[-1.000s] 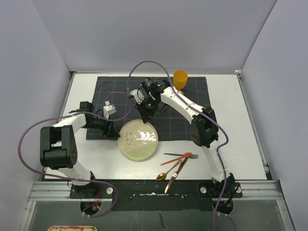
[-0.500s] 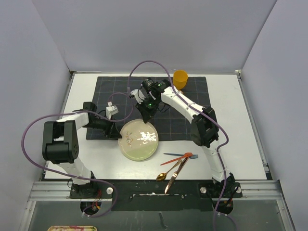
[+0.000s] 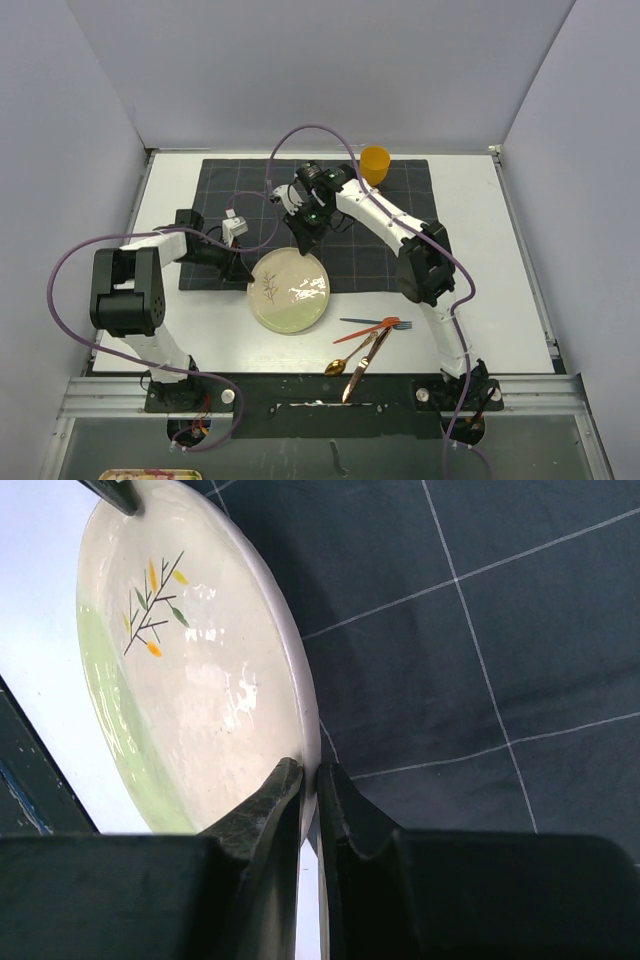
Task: Set the dinner table for one person
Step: Pick up the plate at the center of the board.
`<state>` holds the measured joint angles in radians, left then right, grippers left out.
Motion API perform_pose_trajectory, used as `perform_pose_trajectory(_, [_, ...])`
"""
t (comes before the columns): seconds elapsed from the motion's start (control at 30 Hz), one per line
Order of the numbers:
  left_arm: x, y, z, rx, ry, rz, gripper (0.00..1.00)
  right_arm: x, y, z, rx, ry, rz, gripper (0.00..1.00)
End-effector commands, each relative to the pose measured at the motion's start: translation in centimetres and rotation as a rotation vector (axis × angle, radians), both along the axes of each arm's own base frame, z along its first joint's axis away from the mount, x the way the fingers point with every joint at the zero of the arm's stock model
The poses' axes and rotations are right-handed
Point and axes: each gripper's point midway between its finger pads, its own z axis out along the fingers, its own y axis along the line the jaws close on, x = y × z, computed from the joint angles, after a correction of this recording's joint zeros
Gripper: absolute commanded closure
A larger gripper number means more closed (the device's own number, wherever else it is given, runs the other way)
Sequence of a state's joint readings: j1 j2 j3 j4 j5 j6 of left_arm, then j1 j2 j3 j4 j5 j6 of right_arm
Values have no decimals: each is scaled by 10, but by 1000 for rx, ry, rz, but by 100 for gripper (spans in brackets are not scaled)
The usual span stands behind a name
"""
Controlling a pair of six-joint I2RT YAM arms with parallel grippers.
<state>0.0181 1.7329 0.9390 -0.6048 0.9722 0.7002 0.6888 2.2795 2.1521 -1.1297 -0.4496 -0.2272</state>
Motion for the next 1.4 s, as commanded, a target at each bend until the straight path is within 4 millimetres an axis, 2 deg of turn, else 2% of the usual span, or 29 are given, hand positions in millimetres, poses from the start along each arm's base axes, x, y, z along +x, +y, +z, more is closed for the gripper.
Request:
perform_pose_trajectory(0.0, [16,-6,10,-36,-47,-16,88,-1,10,66,142,-83,21,100])
perform_pose_trajectory(0.13, [15,-6,8,-36,-40,-19,91,-1,10,66,144,-81,21,100])
perform_pose_trajectory(0.23, [15,-6,9,-39,-38,-19,100,-2,11,65,143,-75,21,100])
perform_pose_trajectory(0.5, [16,-9,16,-60,-32,-24,100,-3,13,61,150,-57,20,100])
perform_pose_trajectory(0.87, [19,-13,42,-104,-11,-52,100,-4,16,58,162,-26,18,100])
perform_pose_trajectory(1.37, [14,-14,43,-108,61,-95,100,-3,18,52,197,48,-7,100])
